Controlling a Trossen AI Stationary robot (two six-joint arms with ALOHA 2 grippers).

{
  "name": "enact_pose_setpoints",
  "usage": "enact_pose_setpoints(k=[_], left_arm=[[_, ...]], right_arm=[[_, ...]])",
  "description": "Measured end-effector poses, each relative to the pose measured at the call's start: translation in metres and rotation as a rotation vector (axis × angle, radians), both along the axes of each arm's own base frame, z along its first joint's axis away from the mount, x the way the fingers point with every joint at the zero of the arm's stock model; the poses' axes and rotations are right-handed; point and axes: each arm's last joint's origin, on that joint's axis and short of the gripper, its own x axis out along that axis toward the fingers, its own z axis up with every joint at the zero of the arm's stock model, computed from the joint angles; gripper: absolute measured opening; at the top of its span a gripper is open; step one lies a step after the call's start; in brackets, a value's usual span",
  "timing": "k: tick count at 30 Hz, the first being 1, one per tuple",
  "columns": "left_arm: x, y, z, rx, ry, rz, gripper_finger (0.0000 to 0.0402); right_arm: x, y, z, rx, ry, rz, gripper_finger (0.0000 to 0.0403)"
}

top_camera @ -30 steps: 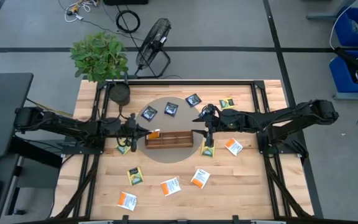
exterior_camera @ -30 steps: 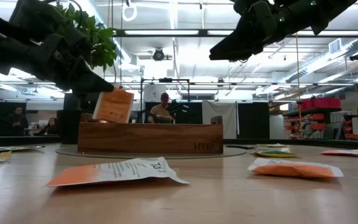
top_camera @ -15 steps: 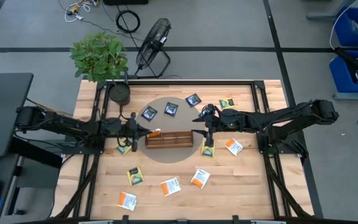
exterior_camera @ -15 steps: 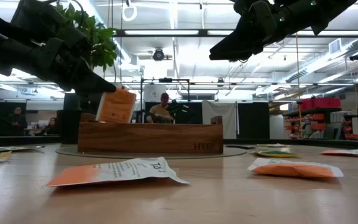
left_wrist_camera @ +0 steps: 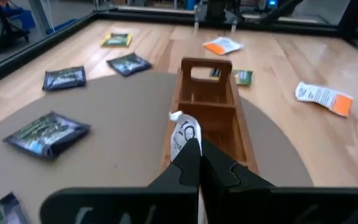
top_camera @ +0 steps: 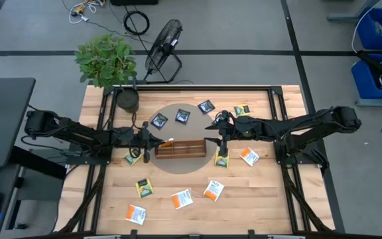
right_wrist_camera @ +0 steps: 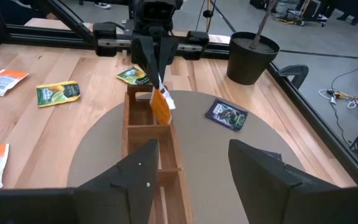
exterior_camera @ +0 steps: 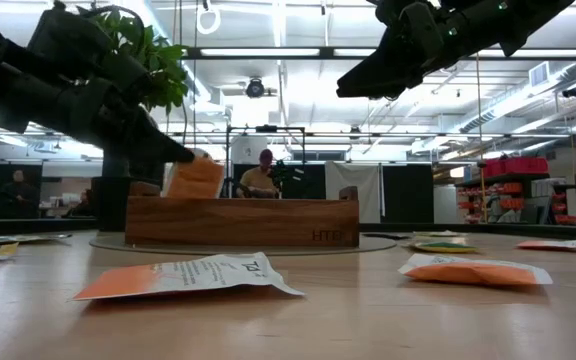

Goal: Pick & Place Tea
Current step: Put the orange tea bag into the left compartment of the wooden organizer

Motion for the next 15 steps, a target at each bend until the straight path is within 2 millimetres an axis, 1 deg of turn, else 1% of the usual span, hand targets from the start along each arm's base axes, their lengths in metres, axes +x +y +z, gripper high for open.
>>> enact_pose_setpoints(k=[6, 15], left_arm=[[0.0002, 0.0016, -0.0076, -0.01, 0.05, 0.056, 0.0002], [0.0, 0.0025, -0.0085, -0.025, 0.056, 0.071, 0.0003]], right_arm=[[0.0, 0.0, 0.0, 0.0, 0.0, 0.0, 0.0203], [-0.0001, 0.0, -0.0006, 0.0, 0.006, 0.0, 0.0204]])
